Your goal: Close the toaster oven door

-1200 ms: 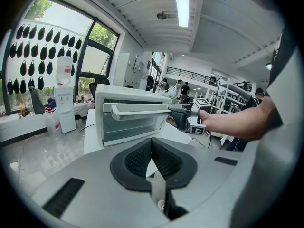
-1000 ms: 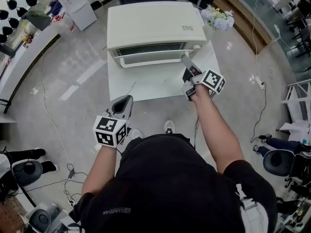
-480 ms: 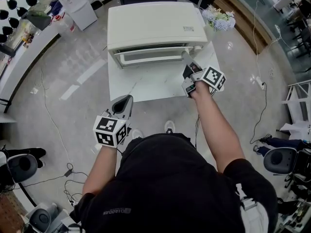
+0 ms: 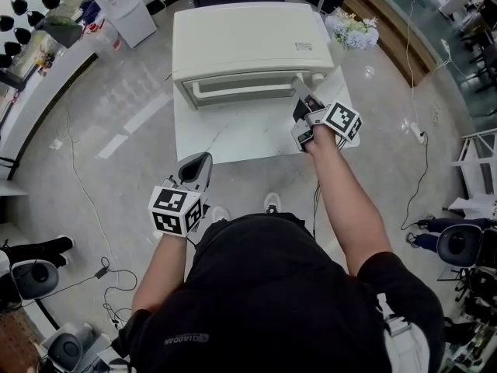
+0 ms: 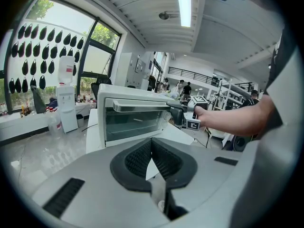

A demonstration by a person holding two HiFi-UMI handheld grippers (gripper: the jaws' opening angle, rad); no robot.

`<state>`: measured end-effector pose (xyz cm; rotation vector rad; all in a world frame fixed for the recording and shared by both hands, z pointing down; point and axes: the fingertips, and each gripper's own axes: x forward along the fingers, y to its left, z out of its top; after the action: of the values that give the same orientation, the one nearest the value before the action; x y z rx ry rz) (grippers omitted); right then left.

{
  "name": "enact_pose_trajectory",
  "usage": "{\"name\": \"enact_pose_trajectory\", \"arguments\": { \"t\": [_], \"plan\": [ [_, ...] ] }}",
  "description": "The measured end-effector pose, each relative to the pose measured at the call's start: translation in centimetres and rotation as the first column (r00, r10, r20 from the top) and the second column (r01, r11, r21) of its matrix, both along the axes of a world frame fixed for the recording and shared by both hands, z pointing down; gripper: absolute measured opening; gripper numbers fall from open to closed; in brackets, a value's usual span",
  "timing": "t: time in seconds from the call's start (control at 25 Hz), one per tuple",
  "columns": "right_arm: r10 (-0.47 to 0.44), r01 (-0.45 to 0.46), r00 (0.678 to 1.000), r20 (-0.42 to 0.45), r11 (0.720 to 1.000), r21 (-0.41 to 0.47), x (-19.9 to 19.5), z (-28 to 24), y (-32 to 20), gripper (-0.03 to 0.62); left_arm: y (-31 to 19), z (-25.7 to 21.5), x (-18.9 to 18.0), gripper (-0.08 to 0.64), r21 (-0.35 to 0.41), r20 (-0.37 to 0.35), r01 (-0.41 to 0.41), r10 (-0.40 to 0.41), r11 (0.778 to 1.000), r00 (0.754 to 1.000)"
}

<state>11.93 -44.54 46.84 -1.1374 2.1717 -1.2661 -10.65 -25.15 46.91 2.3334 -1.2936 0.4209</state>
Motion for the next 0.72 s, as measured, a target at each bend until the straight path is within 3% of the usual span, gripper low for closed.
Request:
{"name": "enact_pose_trajectory", "arguments": {
  "t": [0.48, 0.72],
  "plan": [
    [-0.005, 0.005, 0.999, 0.035, 1.000, -0.001, -0.02, -0.33, -0.08, 0.160, 0.56, -0.34, -0.28, 0.003, 0.003, 0.006, 0.006, -0.006, 1.000, 1.000],
    [0.016, -0.015, 0.994, 0.107, 1.000, -0.009, 0.16, -0.45, -0.07, 0.160, 0.76, -0.44, -0.52, 0.003, 0.010, 0.003, 0.007, -0.007, 1.000, 1.000]
  ]
}}
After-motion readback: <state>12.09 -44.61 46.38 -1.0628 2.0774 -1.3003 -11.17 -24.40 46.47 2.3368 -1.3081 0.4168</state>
